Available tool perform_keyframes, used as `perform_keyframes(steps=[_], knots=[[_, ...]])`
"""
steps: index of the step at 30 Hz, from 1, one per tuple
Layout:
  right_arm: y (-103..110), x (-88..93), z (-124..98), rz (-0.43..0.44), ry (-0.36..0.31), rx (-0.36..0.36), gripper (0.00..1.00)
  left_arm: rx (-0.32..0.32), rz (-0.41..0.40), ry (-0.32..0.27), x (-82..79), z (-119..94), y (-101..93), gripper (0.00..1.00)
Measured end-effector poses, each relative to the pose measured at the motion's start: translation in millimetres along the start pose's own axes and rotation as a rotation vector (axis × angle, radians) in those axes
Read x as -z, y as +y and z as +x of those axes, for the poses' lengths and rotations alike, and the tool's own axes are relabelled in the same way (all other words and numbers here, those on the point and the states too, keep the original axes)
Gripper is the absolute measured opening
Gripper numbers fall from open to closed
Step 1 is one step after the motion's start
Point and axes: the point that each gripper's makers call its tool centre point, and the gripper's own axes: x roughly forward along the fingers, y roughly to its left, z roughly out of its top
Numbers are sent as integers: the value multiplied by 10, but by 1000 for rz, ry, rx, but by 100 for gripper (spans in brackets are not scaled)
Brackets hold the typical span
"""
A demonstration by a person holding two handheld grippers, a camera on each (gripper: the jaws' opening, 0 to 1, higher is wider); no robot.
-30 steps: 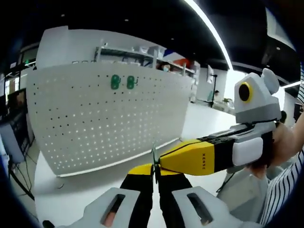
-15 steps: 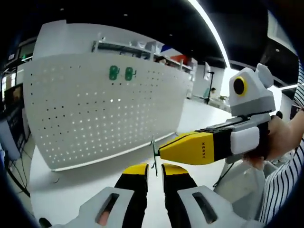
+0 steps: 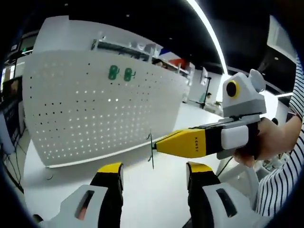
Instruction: Insert the hook assembly into the mounting plate slot until the hook locks in place.
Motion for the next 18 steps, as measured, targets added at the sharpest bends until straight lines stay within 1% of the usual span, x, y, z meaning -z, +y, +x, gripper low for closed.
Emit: perform_keyframes(steps=[3, 8, 13, 14, 16, 18], knots=[[3, 4, 4, -2, 1, -4, 0, 15, -18, -7, -5, -12, -17, 65], [-9, 11, 9, 1, 5, -8, 0, 19, -41, -10, -1, -39, -10, 77], [-23, 15, 3, -14, 14, -13, 0, 26, -77, -18, 14, -58, -17, 84], [-30, 10, 0, -17, 12, -13, 0, 24, -82, -19, 16, -59, -16, 87], [-57, -5, -9, -20, 11, -12, 0, 7, -83, -21, 18, -61, 4, 91], [-89, -30, -18, -26, 6, -5, 0, 14, -90, -21, 26, -66, -13, 91]])
